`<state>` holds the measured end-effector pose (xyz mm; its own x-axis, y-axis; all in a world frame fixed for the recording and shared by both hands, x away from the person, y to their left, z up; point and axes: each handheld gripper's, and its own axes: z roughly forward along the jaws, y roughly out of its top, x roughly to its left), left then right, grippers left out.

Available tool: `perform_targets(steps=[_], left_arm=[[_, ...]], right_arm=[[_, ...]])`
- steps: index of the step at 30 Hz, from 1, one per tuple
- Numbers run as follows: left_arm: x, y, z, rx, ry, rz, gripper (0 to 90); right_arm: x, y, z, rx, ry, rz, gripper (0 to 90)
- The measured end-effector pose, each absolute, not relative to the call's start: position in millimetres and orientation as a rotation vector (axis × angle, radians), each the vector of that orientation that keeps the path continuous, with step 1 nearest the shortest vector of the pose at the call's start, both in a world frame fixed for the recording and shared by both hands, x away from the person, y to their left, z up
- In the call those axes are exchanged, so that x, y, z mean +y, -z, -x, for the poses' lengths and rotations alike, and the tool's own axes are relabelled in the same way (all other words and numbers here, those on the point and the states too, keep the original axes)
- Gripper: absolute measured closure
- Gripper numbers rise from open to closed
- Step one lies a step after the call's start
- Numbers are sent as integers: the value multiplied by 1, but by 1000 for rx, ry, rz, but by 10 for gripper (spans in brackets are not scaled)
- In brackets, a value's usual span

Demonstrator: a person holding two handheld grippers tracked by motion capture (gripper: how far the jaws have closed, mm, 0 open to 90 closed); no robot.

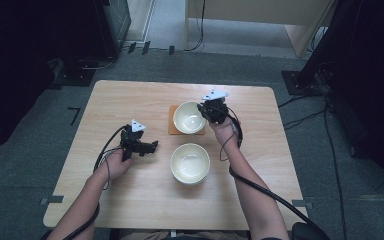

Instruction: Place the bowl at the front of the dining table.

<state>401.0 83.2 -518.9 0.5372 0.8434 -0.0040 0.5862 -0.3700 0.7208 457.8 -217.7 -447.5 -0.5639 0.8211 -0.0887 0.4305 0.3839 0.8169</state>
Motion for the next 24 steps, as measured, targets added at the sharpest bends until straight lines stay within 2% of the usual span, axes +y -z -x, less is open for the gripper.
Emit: perform_targets(steps=[15, 24], left_arm=[[83, 519, -401, 1150, -485, -2094, 77], [83, 519, -401, 1151, -485, -2094, 77]], right_arm=[[-223, 451, -468, 2147, -1096, -1160, 871], [-234, 464, -472, 2142, -1134, -1260, 869]])
